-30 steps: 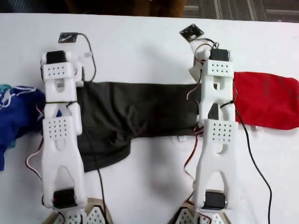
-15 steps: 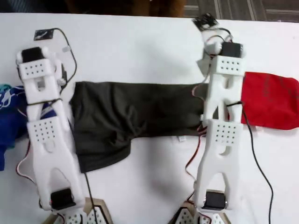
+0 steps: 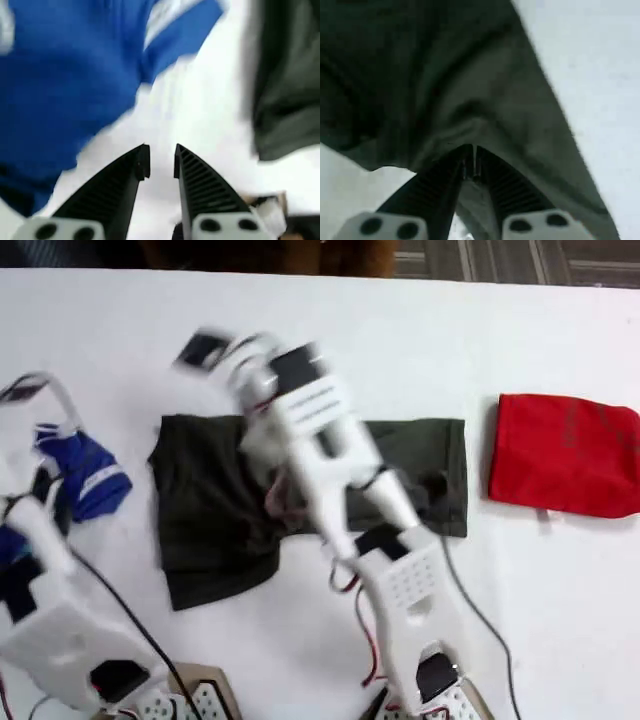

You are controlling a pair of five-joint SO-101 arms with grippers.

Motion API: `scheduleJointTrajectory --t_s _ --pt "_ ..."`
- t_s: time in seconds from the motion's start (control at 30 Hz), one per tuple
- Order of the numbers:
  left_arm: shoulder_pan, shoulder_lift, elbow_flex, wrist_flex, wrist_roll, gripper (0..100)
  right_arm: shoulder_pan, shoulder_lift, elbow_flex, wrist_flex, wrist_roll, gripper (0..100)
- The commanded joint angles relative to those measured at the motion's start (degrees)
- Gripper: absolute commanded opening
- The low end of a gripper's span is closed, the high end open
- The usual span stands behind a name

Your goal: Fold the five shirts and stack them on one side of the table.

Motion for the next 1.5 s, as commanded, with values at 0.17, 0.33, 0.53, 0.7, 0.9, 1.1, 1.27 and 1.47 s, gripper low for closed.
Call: scheduleJointTrajectory --t_s 0.17,0.33,0.53,0.7,0.9,1.1,1.27,1.47 --pt "-19.2 -5.5 4.8 0.7 -8.6 11 -9.7 1.4 3.9 -2.9 -0.6 1.8" --pt "-23.6 -5.5 5.1 0.7 -12.0 11 -11.6 5.6 3.5 0.8 -0.6 1.8" --pt "-23.7 -5.5 5.1 0.7 -12.3 11 -11.8 8.0 3.9 1.0 -0.6 1.8" --pt "-23.9 -5.5 5.1 0.7 -12.3 11 -13.5 8.0 4.0 1.2 -0.6 1.8" --pt "-24.0 -5.5 5.1 0.7 -12.3 11 -16.0 6.9 10.0 1.2 -0.4 1.8" --pt "-24.0 -5.5 5.1 0.7 -12.3 11 -16.0 0.6 18.6 1.2 -0.1 1.8" --pt "-23.9 -5.5 5.1 0.7 -12.3 11 -18.6 -5.9 27.4 1.2 0.0 1.8" --pt "-23.9 -5.5 5.1 0.7 -12.3 11 -21.7 -12.5 31.2 0.9 0.0 1.8"
